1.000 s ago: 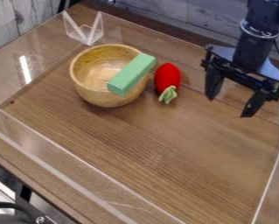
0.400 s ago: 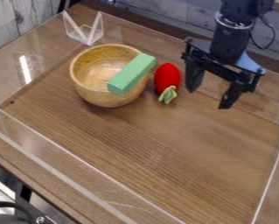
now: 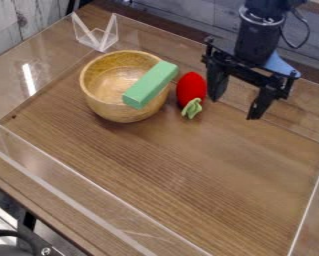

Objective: Put the green block in the brown bowl

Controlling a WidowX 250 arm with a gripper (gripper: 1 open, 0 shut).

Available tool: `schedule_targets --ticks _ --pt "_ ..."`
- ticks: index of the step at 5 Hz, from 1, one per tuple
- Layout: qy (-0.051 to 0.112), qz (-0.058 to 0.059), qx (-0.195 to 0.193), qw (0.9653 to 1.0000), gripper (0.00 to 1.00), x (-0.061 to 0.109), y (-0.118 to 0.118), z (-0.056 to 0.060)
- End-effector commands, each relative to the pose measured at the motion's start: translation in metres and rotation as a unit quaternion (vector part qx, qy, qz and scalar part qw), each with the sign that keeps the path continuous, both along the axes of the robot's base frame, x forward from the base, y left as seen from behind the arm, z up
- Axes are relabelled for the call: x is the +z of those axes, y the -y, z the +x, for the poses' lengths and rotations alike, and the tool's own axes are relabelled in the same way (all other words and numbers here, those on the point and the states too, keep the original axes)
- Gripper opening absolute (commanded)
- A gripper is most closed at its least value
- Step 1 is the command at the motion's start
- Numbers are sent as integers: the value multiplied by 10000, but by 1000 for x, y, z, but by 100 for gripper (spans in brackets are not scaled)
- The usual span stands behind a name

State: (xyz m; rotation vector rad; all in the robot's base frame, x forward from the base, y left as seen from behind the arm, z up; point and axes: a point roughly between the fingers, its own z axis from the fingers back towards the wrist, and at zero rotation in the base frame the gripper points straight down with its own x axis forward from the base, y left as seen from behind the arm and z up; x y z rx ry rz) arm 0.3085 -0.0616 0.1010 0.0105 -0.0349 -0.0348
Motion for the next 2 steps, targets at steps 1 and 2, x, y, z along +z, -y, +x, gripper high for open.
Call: schedule_targets --ticks 1,2 --pt "359 -88 60 9993 100 28 9 -1" --pt "351 -117 98 9993 100 32 16 -6"
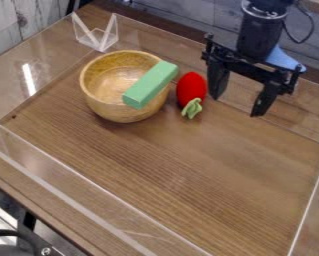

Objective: Put the green block in the brown bowl

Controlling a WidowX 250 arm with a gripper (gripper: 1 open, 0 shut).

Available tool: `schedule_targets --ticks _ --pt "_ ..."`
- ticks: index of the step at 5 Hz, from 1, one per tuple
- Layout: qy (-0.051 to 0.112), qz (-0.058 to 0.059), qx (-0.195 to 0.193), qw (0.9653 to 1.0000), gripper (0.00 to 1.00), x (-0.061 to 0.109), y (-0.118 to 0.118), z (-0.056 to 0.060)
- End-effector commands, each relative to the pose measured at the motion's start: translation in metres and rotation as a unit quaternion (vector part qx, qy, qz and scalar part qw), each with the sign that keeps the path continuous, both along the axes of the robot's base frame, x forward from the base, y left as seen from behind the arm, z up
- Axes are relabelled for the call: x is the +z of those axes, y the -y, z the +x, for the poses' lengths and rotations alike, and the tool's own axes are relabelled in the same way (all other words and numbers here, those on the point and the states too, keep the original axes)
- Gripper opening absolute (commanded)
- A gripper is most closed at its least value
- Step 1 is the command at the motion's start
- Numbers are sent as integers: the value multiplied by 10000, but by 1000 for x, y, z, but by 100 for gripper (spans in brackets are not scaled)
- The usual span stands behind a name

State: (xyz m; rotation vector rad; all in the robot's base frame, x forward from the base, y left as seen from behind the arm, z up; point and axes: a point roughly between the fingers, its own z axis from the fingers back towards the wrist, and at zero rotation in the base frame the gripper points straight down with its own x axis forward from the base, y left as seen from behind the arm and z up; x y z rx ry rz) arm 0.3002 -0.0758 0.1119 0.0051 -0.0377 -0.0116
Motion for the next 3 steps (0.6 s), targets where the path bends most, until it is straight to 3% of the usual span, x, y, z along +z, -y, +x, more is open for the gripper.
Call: schedule_targets --ticks 1,2,3 --pt "331 -114 -23 9994 100 25 9 -3" --pt "300 -151 -237 9992 100 13 5 -10" --pt "367 -141 -421 9983 100 0 1 -5"
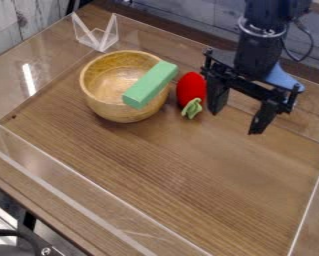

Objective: Put the green block in the brown bowl

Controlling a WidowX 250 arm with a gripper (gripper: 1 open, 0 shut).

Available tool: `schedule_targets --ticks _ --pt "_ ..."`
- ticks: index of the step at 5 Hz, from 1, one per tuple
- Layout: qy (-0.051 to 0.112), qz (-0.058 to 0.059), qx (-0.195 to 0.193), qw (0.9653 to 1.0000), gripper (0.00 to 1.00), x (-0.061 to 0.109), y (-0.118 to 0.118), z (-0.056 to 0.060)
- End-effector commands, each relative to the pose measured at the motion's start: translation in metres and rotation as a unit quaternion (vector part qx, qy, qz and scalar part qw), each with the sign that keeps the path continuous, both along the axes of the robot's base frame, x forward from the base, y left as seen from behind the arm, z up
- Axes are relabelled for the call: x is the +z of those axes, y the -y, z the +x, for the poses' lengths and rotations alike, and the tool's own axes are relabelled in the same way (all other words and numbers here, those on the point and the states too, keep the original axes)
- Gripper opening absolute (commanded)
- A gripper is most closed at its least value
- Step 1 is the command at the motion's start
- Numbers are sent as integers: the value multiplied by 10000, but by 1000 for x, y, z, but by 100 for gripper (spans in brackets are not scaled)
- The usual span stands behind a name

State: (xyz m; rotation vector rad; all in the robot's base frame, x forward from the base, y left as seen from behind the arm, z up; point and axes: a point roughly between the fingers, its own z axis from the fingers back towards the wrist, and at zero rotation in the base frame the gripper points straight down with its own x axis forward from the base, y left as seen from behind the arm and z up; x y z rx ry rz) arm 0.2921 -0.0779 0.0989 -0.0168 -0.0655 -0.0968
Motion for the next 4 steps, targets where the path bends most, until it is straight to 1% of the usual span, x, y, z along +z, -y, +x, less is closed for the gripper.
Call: schedule_targets --ticks 1,2,3,4 --pt "292 -27 14 9996 100 16 1 14" --pt "346 -2 51 9994 100 19 4 24" --pt "364 32 64 9993 100 7 12 21" --pt "392 69 114 9991 100 8 16 19"
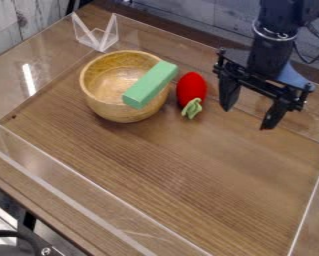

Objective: Put the green block in the brown bowl

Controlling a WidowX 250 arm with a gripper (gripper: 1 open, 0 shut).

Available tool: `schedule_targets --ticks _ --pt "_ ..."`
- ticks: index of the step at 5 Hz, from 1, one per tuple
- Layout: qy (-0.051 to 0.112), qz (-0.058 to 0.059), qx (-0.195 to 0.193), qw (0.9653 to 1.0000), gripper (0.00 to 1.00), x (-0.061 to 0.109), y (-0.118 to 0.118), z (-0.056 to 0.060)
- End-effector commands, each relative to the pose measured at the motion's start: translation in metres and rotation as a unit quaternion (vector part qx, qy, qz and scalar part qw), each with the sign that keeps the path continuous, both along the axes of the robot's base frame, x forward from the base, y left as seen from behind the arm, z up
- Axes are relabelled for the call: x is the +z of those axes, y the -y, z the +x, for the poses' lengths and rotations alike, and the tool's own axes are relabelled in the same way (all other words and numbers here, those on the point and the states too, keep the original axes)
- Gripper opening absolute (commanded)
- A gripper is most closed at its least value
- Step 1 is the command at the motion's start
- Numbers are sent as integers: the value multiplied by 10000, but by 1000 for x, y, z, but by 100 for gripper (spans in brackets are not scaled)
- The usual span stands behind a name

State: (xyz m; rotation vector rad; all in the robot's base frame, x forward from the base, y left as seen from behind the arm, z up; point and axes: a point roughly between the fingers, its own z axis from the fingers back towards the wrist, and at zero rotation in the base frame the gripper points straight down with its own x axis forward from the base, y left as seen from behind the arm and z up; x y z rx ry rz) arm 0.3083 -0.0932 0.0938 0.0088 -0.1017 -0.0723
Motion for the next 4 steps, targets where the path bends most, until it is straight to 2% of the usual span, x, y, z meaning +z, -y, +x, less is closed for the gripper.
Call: schedule_targets --ticks 1,2,3,4 --pt "291 -22 31 9996 100 18 0 3" --pt "376 -8 457 9982 0 24 -13 7" --pt "464 5 905 9948 100 31 -25 10" --pt "506 -52 829 9953 100 53 -24 8"
